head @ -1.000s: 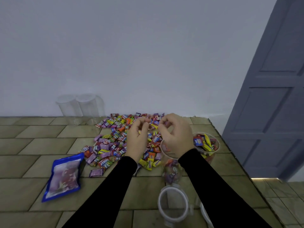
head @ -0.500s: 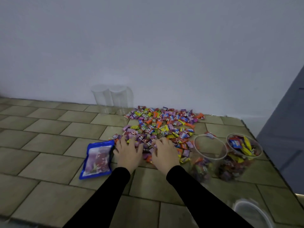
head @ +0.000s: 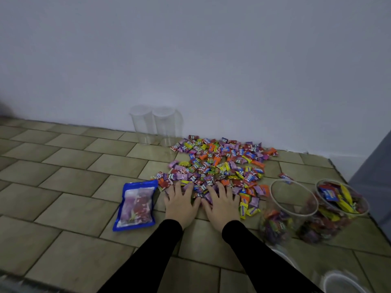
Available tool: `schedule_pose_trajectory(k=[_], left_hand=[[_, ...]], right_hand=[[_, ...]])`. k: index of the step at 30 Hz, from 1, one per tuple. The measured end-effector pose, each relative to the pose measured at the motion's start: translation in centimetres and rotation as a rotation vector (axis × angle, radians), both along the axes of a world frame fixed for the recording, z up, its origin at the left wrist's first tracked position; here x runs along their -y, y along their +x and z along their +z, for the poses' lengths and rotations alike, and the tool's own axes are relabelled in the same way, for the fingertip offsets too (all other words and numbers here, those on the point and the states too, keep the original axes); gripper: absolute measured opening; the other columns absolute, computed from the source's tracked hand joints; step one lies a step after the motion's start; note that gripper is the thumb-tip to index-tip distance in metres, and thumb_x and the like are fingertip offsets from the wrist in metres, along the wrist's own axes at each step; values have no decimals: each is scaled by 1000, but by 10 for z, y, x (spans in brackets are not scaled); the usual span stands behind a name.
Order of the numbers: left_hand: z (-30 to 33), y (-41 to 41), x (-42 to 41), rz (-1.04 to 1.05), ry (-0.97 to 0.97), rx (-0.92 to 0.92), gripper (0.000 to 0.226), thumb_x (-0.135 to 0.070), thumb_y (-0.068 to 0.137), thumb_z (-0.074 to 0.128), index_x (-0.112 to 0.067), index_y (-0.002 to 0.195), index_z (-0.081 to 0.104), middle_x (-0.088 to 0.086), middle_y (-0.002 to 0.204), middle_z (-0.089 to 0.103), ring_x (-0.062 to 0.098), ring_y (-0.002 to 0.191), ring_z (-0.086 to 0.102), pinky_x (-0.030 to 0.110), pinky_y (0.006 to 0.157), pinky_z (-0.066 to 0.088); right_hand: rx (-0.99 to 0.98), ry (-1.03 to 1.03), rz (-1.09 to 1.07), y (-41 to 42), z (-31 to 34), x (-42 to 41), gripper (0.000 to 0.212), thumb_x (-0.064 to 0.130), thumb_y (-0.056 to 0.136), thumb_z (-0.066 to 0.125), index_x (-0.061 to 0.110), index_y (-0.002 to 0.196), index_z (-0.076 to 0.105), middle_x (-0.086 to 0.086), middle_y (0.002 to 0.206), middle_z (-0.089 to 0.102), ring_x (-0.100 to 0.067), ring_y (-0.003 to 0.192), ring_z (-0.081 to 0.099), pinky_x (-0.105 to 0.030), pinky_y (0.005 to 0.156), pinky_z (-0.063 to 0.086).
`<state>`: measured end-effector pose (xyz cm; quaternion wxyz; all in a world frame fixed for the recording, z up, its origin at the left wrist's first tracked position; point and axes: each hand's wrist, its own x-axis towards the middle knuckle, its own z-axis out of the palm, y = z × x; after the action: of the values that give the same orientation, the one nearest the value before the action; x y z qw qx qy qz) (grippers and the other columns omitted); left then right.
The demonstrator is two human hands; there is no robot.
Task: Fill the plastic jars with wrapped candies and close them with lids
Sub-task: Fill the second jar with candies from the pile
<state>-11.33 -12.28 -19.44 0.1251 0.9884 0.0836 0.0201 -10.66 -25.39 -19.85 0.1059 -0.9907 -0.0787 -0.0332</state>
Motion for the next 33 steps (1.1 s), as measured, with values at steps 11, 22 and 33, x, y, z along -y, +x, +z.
schedule_pose_trajectory(k=[11, 22, 33], left_hand=[[-10, 13, -5, -15, 28, 183, 37, -53, 91, 42, -30, 118, 51, -1, 133, 41, 20, 116, 41, 38, 91, 35], [-14, 12, -12, -114, -218, 267, 27, -38, 98, 44, -24, 120, 50, -4, 115, 52, 12, 107, 47, 25, 89, 37], [-13, 8, -14, -128, -387, 372, 21, -31, 98, 50, -18, 114, 54, -6, 102, 50, 7, 97, 47, 16, 83, 35]], right_hand=[[38, 102, 40, 15, 1, 1, 28, 42, 96, 39, 25, 117, 48, 1, 121, 47, -22, 117, 42, -38, 99, 32], [109, 343, 84, 9, -4, 8, 18, 30, 99, 43, 23, 108, 57, 5, 105, 55, -15, 102, 50, -30, 88, 33], [218, 380, 83, 5, 12, 3, 42, 54, 94, 22, 28, 103, 54, 13, 99, 51, -10, 97, 43, -27, 83, 16]])
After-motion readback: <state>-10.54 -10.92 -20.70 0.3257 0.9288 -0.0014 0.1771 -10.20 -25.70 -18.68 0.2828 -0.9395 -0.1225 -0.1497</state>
